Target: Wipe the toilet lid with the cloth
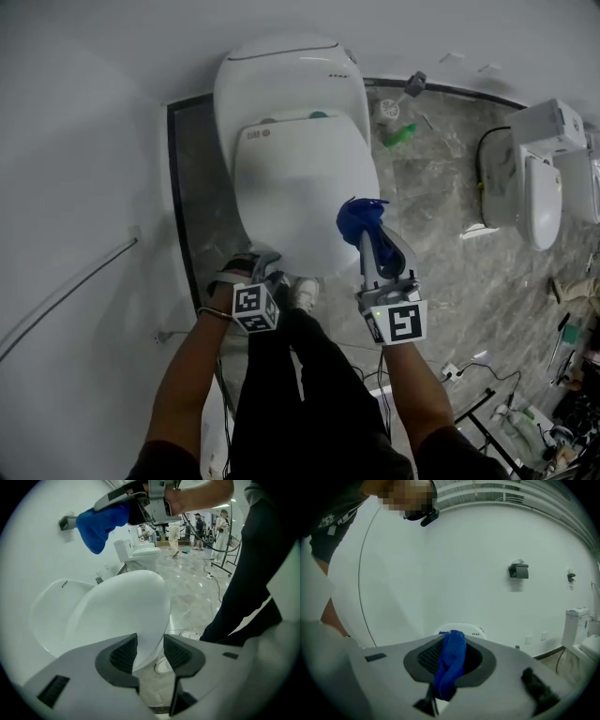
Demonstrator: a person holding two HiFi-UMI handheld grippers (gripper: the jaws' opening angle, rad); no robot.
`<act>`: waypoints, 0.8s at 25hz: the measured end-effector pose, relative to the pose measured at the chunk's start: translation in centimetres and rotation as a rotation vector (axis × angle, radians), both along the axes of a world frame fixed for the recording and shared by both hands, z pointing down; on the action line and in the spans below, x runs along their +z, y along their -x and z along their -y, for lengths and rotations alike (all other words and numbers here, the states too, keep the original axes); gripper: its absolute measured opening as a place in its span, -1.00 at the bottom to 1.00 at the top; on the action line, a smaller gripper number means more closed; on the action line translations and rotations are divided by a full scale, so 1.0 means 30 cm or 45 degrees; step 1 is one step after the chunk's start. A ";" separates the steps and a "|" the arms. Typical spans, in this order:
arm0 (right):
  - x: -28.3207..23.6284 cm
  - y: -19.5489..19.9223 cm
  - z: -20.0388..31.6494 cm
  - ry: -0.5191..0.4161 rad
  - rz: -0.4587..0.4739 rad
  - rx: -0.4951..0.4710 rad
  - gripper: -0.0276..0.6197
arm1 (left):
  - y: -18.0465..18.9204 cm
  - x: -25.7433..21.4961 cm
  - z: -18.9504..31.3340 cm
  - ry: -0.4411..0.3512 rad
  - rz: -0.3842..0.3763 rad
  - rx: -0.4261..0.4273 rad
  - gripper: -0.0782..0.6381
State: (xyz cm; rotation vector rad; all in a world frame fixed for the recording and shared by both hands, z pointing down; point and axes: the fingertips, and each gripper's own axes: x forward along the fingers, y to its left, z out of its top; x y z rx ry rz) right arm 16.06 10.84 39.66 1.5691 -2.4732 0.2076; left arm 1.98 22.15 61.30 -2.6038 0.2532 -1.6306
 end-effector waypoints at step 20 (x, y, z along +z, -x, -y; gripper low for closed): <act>0.386 0.433 0.306 0.170 -0.186 -0.321 -0.73 | -0.021 0.196 0.001 0.184 0.033 -0.104 -0.46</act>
